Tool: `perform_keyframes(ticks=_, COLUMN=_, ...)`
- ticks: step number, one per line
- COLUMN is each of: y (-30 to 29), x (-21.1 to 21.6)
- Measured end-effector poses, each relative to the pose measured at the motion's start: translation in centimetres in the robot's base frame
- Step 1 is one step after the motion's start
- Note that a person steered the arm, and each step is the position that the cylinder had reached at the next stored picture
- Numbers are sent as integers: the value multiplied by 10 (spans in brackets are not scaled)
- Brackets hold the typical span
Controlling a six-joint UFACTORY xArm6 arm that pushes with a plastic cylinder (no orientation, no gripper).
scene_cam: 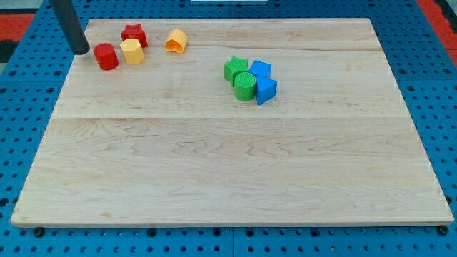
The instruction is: Place the red circle below the yellow hexagon
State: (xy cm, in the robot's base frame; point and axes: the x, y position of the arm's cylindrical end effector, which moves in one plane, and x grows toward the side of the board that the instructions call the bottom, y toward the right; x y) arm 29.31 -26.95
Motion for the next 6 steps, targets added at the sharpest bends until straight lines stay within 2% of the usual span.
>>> perform_keyframes(ticks=2, y=26, x=35)
perform_keyframes(ticks=3, y=7, x=10)
perform_keyframes(ticks=4, y=29, x=7)
perform_keyframes(ticks=5, y=62, x=52)
perform_keyframes(ticks=6, y=64, x=73)
